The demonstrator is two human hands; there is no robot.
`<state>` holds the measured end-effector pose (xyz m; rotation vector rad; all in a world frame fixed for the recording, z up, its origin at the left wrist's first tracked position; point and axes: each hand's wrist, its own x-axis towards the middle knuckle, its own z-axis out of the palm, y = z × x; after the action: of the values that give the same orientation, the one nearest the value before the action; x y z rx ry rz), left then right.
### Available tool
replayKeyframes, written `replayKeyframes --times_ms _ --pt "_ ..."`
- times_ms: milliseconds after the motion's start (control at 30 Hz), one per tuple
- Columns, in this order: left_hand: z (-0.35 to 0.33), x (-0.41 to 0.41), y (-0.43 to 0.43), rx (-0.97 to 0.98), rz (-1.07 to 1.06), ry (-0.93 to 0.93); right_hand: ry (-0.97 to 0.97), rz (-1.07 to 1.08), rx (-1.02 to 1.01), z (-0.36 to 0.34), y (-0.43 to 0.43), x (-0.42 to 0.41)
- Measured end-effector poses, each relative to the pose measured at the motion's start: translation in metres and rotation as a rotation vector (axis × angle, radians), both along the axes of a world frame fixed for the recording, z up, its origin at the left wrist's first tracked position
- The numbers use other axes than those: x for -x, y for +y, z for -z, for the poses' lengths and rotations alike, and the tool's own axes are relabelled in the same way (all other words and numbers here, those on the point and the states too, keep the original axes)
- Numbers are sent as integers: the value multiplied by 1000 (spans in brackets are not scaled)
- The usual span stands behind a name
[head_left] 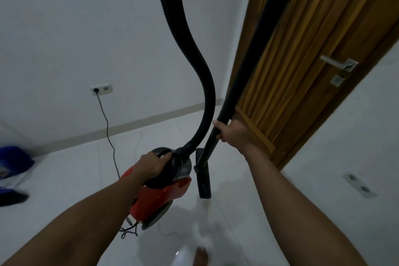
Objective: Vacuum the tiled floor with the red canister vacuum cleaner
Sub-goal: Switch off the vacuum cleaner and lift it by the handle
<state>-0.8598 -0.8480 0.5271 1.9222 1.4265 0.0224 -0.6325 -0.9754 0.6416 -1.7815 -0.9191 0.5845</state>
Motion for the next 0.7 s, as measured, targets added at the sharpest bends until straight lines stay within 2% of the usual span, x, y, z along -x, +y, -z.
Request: replayKeyframes --times_ms 267,500,700 --pt "5 -129 141 10 54 68 176 97 148 17 148 -139" --pt "7 -236 257 49 62 53 115 152 141 16 275 -253" --pt "32 -338 367 90 93 78 146 242 152 37 386 -360"
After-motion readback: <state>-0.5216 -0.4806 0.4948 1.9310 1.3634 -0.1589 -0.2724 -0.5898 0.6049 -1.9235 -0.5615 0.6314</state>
